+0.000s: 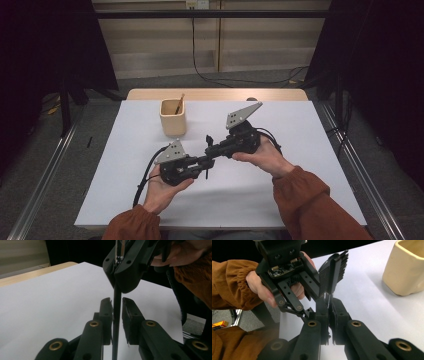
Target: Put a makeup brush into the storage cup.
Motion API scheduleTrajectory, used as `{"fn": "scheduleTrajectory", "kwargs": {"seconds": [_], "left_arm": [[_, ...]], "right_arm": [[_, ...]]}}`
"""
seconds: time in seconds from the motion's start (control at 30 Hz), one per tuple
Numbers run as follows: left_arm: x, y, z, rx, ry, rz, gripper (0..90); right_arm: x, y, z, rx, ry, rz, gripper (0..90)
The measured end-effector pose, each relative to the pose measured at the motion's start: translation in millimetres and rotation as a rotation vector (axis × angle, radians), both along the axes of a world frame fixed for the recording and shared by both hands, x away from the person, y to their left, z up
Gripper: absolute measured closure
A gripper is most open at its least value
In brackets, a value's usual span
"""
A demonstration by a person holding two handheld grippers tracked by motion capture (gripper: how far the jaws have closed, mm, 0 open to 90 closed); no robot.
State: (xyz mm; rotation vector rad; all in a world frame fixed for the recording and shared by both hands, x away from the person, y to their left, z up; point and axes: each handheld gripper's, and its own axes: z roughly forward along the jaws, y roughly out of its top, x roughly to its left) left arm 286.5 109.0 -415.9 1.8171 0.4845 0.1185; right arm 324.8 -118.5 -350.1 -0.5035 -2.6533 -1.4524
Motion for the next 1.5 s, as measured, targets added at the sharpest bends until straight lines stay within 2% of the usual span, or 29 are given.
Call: {"fn": "scheduleTrajectory", "kwargs": {"seconds": [0.17, 0.33, 0.77, 0.97, 1.03, 1.27, 1.5], "left_arm": [[0.8, 0.7, -0.4, 0.012, -0.007, -0.014, 84.8], [1.6, 1.6, -0.6, 0.01, -0.005, -0.021, 85.3], [0.4, 2.7, 1.3, -0.001, -0.008, -0.02, 85.6], [0.4, 2.9, 2.0, -0.009, -0.002, -0.023, 85.7], [0.7, 3.1, 2.5, -0.006, 0.0, -0.02, 85.7], [1.9, 6.0, 4.2, -0.01, 0.0, -0.009, 85.7], [1.8, 6.4, 5.0, -0.01, 0.0, -0.004, 85.7]], "right_arm": [[-0.9, 0.2, -2.4, -0.006, 0.002, 0.004, 85.5], [-2.4, -0.4, -3.2, 0.0, -0.002, -0.004, 85.4], [-4.7, -3.9, -3.8, 0.056, -0.011, 0.007, 81.0], [-4.8, -7.6, -2.6, 0.091, -0.01, -0.006, 78.8], [-4.6, -8.2, -2.6, 0.085, -0.018, -0.018, 77.6], [-6.7, -11.5, -4.2, 0.107, -0.029, -0.042, 73.3], [-9.1, -17.4, -6.0, 0.14, -0.052, -0.08, 63.6]]}}
